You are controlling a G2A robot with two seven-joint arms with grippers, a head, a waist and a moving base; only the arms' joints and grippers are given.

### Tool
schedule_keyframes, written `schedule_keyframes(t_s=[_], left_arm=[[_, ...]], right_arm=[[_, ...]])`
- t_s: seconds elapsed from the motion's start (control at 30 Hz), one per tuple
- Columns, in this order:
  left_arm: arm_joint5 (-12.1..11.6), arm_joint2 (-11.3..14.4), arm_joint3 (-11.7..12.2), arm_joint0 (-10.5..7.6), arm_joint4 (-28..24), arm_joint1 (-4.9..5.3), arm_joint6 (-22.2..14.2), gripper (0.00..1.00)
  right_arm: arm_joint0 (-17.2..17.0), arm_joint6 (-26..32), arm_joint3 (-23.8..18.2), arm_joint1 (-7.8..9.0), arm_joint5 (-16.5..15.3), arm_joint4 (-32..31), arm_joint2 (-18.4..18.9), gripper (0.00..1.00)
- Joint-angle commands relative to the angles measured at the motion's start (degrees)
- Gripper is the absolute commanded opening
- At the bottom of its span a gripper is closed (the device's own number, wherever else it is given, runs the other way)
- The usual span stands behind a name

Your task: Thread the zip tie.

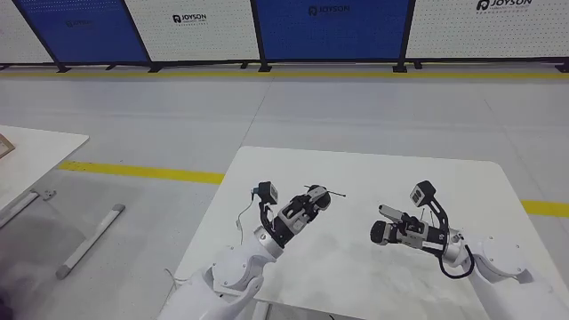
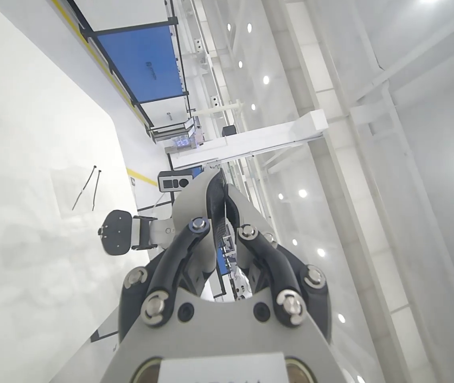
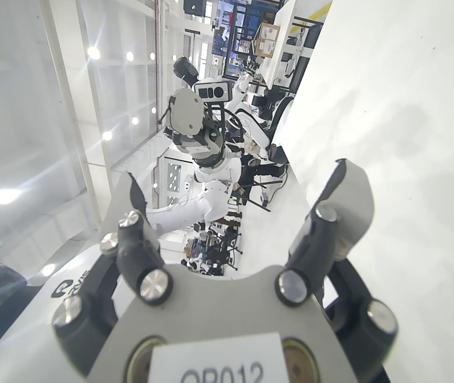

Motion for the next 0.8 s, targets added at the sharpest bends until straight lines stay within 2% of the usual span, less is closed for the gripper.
schedule_keyframes(t_s=[0.0,0.23,0.3,0.43,0.67,0.77], left_arm=[[0.00,0.00,0.00,0.00,0.00,0.00,0.00,0.00],[-0.03,0.00,-0.21,-0.08,0.08,-0.03,0.07,0.00],[-0.94,-0.25,-0.87,-0.16,0.92,-0.12,0.69,0.00],[-5.73,-0.99,-4.35,0.84,2.62,-0.34,2.45,0.00],[-5.73,-2.50,-11.94,2.26,4.27,-1.27,2.49,0.00],[-5.73,-3.27,-14.38,3.45,2.48,-1.95,1.14,0.00]], right_arm=[[0.00,0.00,0.00,0.00,0.00,0.00,0.00,1.00],[0.00,0.00,0.00,0.00,0.00,0.00,0.00,1.00],[0.00,0.00,0.00,0.00,0.00,0.00,0.00,1.00],[0.00,0.00,0.00,0.00,0.00,0.00,0.00,1.00],[0.00,0.00,0.00,0.00,0.00,0.00,0.00,1.00],[0.00,0.00,0.00,0.00,0.00,0.00,0.00,1.00]])
